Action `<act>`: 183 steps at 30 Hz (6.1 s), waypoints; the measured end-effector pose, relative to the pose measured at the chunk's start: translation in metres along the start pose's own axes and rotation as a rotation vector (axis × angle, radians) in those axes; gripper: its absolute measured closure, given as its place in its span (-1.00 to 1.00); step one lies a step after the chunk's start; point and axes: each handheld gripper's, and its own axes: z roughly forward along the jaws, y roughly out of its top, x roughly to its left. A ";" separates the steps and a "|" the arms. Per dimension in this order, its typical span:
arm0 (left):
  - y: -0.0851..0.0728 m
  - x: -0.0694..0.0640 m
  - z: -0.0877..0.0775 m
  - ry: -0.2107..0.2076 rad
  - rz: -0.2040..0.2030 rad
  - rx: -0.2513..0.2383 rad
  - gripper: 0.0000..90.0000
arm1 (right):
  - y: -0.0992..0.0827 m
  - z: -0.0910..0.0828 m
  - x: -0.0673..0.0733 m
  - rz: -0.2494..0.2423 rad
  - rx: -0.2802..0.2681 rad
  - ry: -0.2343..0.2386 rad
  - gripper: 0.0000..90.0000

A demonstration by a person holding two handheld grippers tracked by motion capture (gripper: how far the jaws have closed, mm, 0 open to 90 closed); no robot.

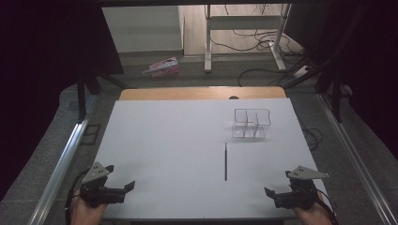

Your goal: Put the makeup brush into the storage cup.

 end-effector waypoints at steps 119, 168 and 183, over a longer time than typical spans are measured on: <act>0.001 -0.004 0.009 -0.021 0.002 0.013 -0.97 | 0.084 0.054 -0.007 -0.023 0.270 -0.038 -1.00; 0.000 -0.003 0.010 -0.019 0.003 0.029 -0.97 | 0.131 0.118 0.018 -0.040 0.328 -0.017 -1.00; 0.000 -0.003 0.011 -0.021 0.003 0.032 -0.97 | 0.148 0.143 0.026 -0.043 0.358 -0.012 -0.99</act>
